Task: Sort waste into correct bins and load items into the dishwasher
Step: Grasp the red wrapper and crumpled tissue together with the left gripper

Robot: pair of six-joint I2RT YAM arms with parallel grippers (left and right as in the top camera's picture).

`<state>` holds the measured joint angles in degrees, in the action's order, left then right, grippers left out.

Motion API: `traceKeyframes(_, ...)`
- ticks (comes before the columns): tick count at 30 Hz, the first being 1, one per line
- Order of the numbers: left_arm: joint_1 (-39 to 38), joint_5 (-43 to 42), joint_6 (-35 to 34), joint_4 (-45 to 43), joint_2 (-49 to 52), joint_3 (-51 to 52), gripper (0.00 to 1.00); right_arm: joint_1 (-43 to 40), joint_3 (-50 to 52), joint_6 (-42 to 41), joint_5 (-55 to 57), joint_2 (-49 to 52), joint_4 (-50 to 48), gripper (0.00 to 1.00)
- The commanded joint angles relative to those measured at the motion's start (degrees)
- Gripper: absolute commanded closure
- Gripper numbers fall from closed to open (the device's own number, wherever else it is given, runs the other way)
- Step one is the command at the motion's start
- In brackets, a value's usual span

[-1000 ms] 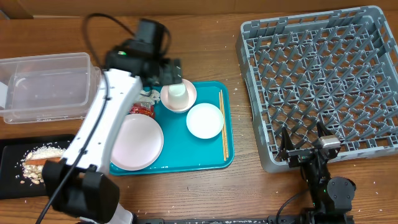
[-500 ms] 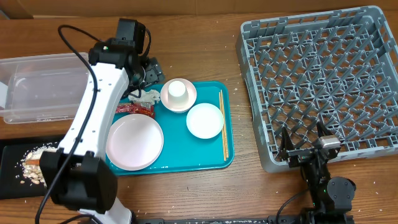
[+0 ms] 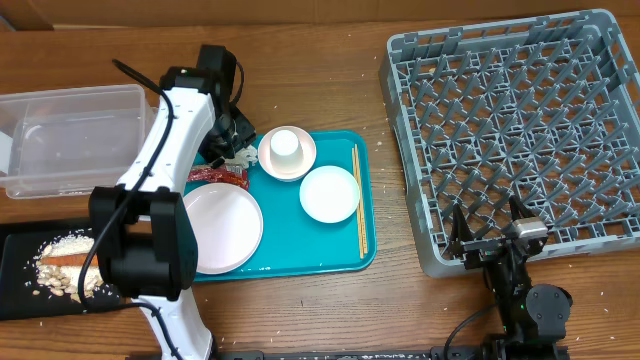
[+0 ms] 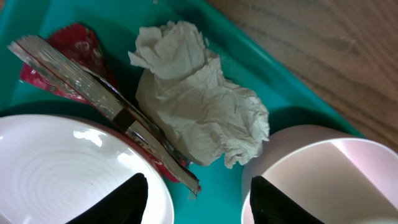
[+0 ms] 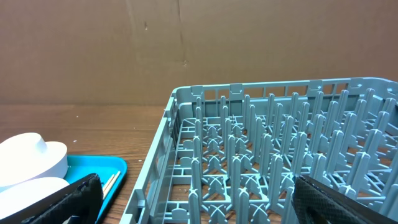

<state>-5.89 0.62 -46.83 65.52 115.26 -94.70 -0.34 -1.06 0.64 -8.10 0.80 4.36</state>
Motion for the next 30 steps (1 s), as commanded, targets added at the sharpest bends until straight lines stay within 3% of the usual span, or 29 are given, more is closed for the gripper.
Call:
traceKeyframes(1,0.63,-1.7,-1.51,0.5,2.01,0.48,0.44,-0.15,0.59,0.26,0.48,-0.63,-0.2,0.0)
traceKeyframes(5,0.74,-1.42,-1.95,-0.17,2.78,0.48,0.45,-0.15,0.59,0.26,0.5,-0.63,-0.2,0.0)
traceKeyframes(9,0.74,-1.14,-2.08,0.13,3.5,0.48,0.55,-0.17,0.59,0.26,0.5,-0.63,-0.2,0.0)
traceKeyframes(21,0.74,0.0,-1.86,1.38,5.38,0.48,0.59,-0.17,0.59,0.26,0.5,-0.63,-0.2,0.0)
traceKeyframes(26,0.74,1.42,0.61,2.95,5.25,0.46,0.81,-0.17,0.59,0.26,0.5,-0.63,-0.2,0.0)
traceKeyframes(28,0.76,2.78,0.63,4.22,5.16,0.31,0.96,-0.17,0.59,0.26,0.5,-0.63,-0.2,0.0)
traceKeyframes(30,0.76,3.43,0.81,5.14,4.85,0.28,0.96,-0.17,0.59,0.26,0.5,-0.63,-0.2,0.0)
